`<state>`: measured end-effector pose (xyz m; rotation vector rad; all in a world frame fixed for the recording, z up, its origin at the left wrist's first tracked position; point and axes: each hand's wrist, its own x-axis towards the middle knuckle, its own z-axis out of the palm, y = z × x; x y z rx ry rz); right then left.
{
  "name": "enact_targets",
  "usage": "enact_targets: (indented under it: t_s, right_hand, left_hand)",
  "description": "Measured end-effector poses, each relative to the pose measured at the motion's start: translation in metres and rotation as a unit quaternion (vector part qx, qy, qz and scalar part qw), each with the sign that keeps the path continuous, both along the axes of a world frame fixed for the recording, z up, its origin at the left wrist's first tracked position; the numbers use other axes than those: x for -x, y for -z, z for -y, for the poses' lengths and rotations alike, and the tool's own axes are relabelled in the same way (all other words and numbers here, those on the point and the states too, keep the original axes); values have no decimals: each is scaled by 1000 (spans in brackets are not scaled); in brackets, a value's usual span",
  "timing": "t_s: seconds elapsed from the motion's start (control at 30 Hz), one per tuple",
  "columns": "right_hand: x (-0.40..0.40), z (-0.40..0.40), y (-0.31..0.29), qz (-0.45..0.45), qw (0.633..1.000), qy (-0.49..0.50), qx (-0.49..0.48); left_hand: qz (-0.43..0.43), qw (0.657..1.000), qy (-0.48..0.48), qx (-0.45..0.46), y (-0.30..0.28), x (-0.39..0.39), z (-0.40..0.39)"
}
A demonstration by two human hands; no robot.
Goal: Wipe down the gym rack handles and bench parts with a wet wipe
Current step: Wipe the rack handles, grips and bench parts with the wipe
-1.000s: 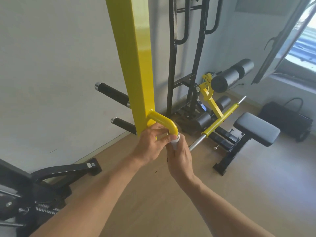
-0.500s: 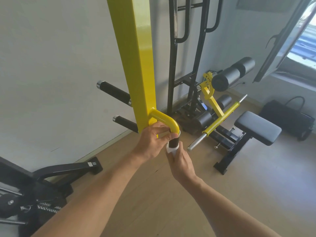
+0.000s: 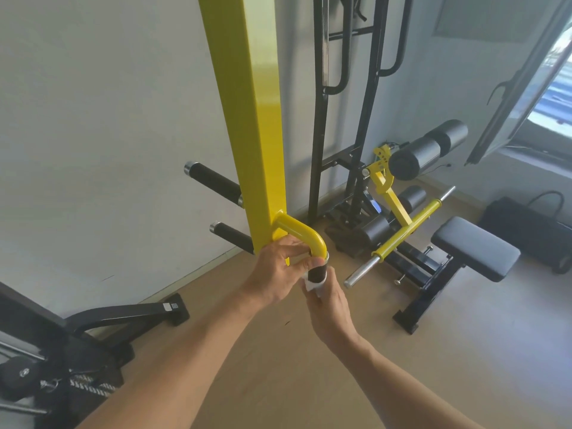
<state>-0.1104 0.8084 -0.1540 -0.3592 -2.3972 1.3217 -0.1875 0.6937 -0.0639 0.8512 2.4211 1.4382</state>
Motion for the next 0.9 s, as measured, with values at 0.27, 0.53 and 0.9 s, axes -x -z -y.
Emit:
enact_targets:
  t_s: [0.27,0.53,0.9]
  right_hand:
    - [-3,-3,18,90,995,-18,-32]
    - [-11,-4,-19,3,987,-137,78]
    - [3,-5,-11,-84,996,-9,-36]
  left_hand:
    - [0,1000,0,9,-2,1,1]
    - [-4,1000,5,-7,0,2,5]
    - [-22,1000,16,-1,3,1,3]
